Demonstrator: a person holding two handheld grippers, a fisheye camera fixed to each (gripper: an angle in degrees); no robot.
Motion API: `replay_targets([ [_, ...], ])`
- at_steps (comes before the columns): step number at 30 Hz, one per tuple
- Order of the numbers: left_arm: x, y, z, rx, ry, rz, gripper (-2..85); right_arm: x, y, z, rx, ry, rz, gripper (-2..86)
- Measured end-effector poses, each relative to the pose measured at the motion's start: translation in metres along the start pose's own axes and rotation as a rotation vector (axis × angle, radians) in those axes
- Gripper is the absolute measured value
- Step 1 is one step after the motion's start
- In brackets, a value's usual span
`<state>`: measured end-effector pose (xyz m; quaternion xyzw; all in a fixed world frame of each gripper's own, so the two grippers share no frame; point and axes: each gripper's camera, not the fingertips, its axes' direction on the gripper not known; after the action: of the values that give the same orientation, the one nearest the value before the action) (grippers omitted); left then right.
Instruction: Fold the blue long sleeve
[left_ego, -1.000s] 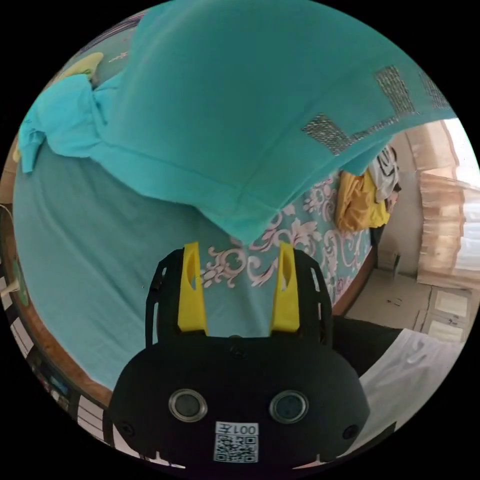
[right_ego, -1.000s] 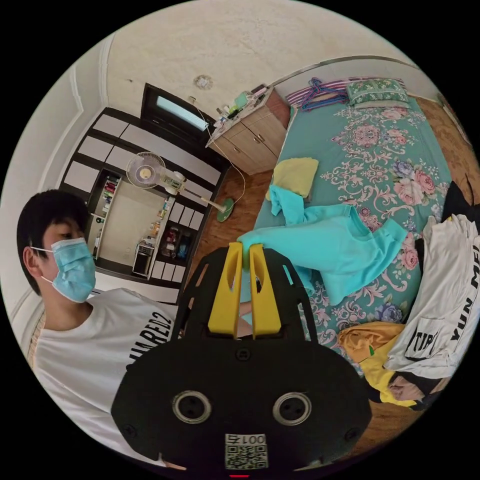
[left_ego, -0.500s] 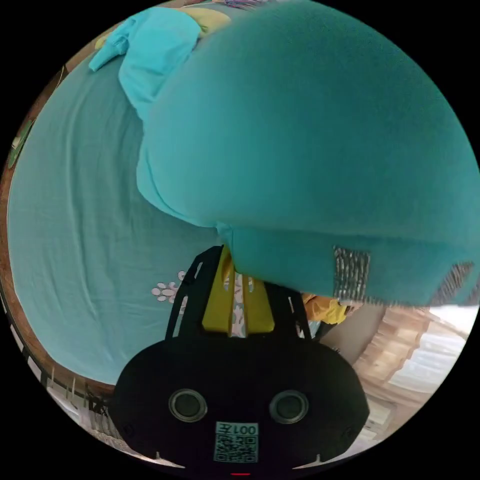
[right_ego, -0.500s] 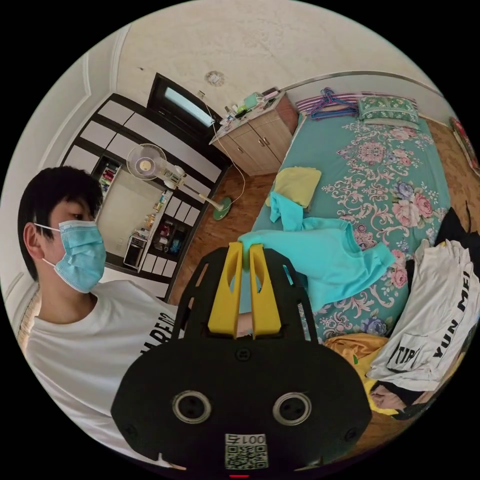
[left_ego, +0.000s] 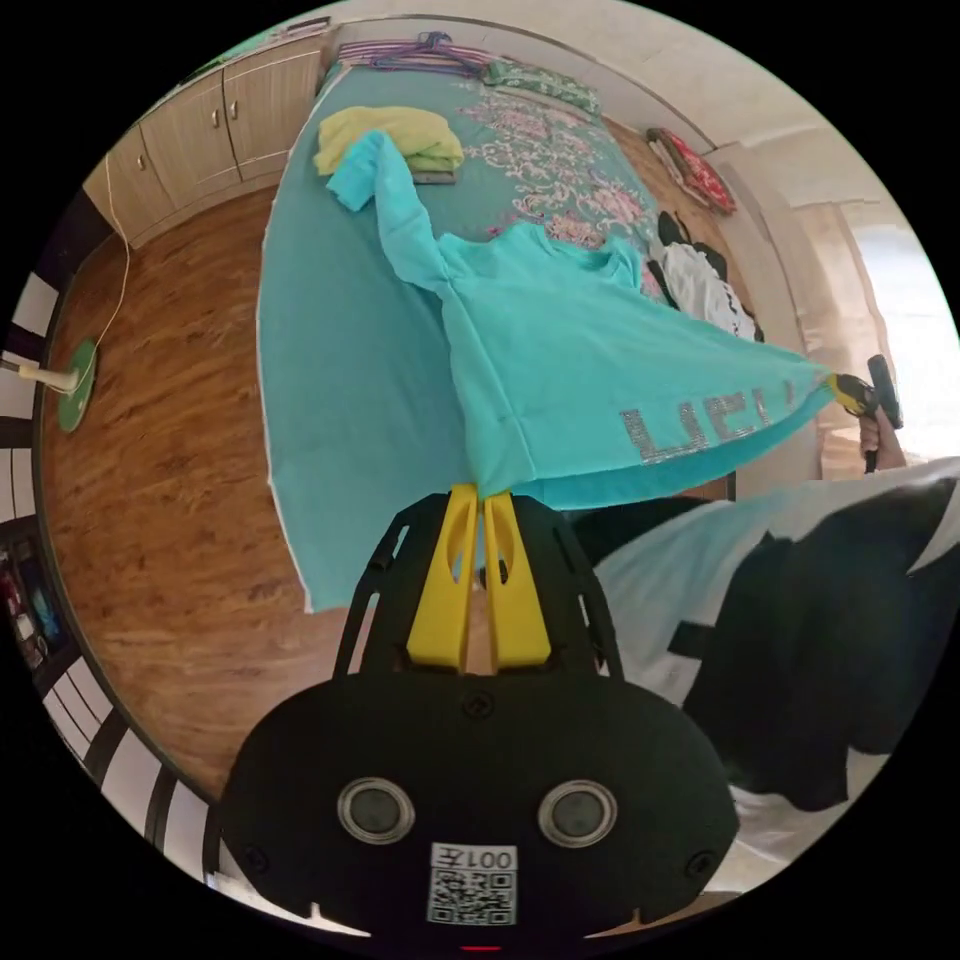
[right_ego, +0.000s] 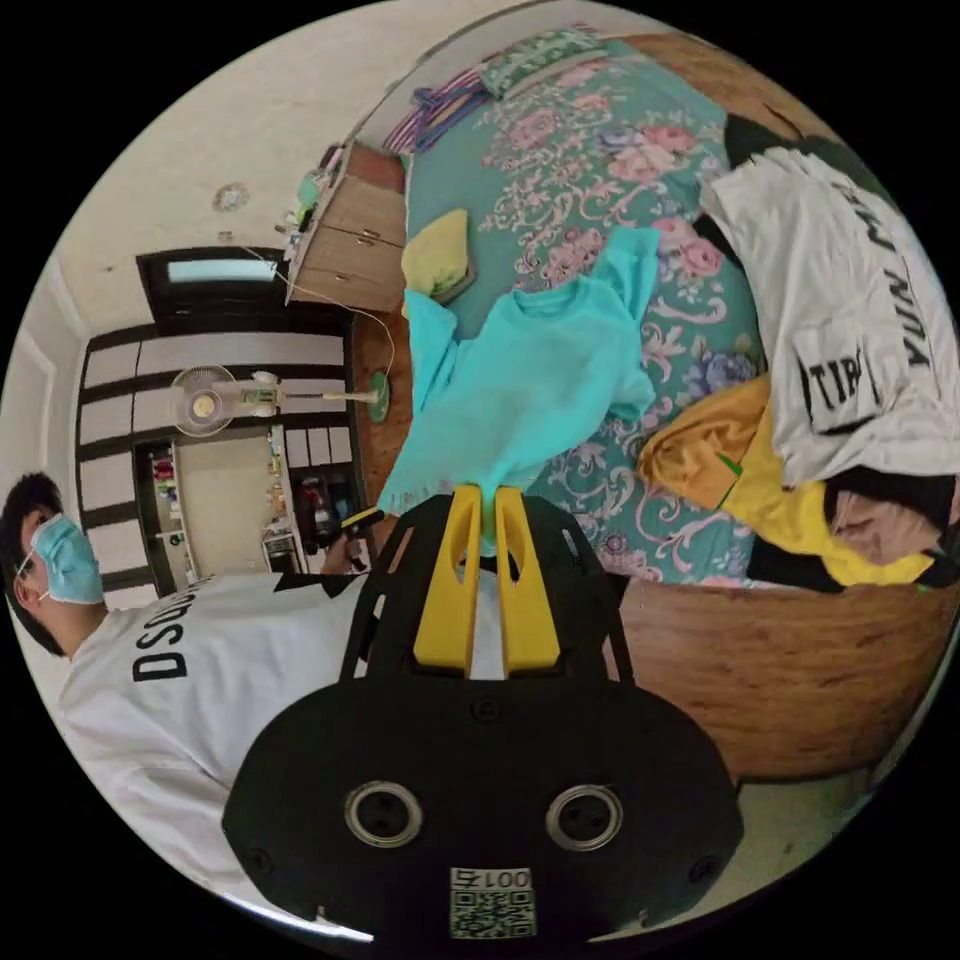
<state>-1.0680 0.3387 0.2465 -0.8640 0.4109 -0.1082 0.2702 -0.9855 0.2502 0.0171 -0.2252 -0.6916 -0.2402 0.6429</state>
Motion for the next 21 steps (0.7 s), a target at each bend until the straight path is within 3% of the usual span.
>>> replay_targets([
  [4, 0.003, -0.004, 0.022, 0.012, -0.055, 0.005, -1.0, 0.045, 0.008, 0.036, 0.081, -0.078, 0.049, 1.7],
  [8, 0.009, -0.089, 0.007, 0.132, -0.188, 0.098, -1.0, 0.01, -0.064, 0.041, 0.176, -0.058, -0.153, 1.7],
  [10, 0.021, -0.13, -0.033, 0.227, -0.264, 0.155, -1.0, -0.05, -0.099, 0.015, 0.228, 0.042, -0.328, 1.6],
  [15, 0.081, -0.166, -0.187, 0.591, -0.44, 0.259, -1.0, -0.269, -0.083, -0.067, 0.416, 0.596, -0.76, 1.3],
  [21, 0.115, -0.115, -0.24, 0.732, -0.487, 0.323, -1.0, -0.337, 0.033, -0.078, 0.606, 0.826, -0.888, 1.4],
])
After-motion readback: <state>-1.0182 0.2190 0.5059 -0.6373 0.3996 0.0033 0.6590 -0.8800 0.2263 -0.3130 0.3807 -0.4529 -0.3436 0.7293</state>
